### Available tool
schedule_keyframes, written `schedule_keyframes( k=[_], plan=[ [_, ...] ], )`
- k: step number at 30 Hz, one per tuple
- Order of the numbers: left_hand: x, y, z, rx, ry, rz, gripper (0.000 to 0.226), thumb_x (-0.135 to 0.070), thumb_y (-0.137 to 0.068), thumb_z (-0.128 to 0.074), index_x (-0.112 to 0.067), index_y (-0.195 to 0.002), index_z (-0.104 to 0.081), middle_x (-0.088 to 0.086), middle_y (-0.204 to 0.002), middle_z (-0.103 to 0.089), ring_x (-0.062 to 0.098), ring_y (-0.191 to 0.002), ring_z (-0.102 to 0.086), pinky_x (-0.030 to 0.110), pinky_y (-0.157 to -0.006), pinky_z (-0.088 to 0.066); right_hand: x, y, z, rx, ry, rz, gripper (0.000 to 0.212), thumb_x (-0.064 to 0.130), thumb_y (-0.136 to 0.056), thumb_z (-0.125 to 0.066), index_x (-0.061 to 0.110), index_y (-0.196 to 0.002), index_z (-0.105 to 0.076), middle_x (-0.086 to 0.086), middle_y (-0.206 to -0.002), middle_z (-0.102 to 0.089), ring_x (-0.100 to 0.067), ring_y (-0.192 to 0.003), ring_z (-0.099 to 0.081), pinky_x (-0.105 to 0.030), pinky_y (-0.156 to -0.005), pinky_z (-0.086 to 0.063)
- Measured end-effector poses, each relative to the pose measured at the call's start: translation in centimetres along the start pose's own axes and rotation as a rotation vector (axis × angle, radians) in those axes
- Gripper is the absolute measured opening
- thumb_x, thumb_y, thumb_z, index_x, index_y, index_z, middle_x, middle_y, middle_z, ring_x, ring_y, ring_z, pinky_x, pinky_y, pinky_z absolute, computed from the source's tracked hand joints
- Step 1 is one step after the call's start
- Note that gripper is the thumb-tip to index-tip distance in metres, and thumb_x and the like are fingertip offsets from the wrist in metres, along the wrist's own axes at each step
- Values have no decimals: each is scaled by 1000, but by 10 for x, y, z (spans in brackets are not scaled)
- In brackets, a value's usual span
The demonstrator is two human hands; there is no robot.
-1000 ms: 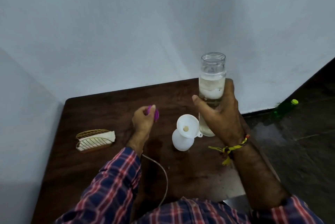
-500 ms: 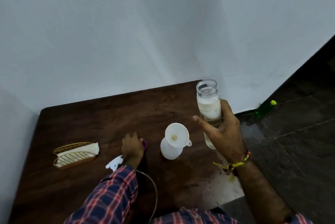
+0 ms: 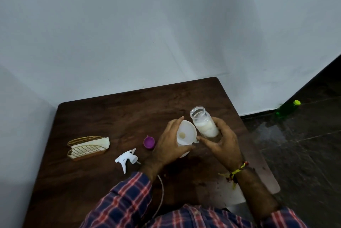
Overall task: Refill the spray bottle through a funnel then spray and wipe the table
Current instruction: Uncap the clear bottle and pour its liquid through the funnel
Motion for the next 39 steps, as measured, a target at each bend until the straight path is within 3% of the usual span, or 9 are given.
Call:
schedule_keyframes(
  k=[8, 12, 18, 21, 28, 39],
  plan=[
    [2, -2, -1, -85, 12, 43, 100, -41, -63, -88, -22, -146, -34, -5, -140, -40, 5, -122, -43, 35, -101, -45, -27, 12, 2, 90, 267, -63, 57, 37, -72, -79, 33, -122, -53, 13, -111, -68, -10, -97, -67, -39, -80, -58],
    [2, 0, -9, -42, 34, 73, 117, -55, -58, -87, -26, -151, -22, -8, -144, -32, 0, -121, -37, 20, -95, -37, -28, 14, 2, 109, 387, -31, 59, 43, -76, -76, 34, -130, -52, 8, -118, -67, -17, -103, -67, -39, -82, -57],
    [4, -3, -6, -100, -29, 35, 94, -58, -66, -80, -25, -142, -36, -6, -136, -40, -1, -114, -42, 10, -88, -36, -31, 10, 4, 198, 566, 9, 63, 36, -74, -74, 37, -132, -49, 4, -113, -66, -23, -97, -66, -43, -75, -56],
    [6, -4, -5, -92, -25, 24, 95, -53, -64, -84, -23, -142, -37, -6, -137, -41, 0, -116, -42, 18, -95, -39, -29, 5, 4, 217, 637, 32, 63, 36, -73, -73, 37, -133, -52, 4, -113, -66, -25, -95, -66, -42, -77, -55],
    [4, -5, -10, -82, -18, 26, 96, -46, -65, -86, -21, -142, -36, -1, -139, -40, 0, -116, -41, 19, -93, -38, -25, -6, 0, 251, 663, 50, 58, 41, -77, -72, 34, -132, -54, 1, -109, -67, -26, -95, -66, -42, -78, -56],
    [5, -7, -11, -121, -57, 29, 94, -45, -63, -86, -23, -140, -37, -4, -135, -42, -3, -111, -43, 23, -88, -45, -25, -9, 2, 276, 748, 61, 60, 32, -76, -73, 37, -132, -53, 2, -107, -66, -26, -92, -65, -41, -76, -54]
  ],
)
Point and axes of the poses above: each hand's wrist, its own y-axis away from the middle knuckle, its own z-axis out of the back of the hand, x = y × z, the point moved 9 cm from there along -y, towards the middle knuckle
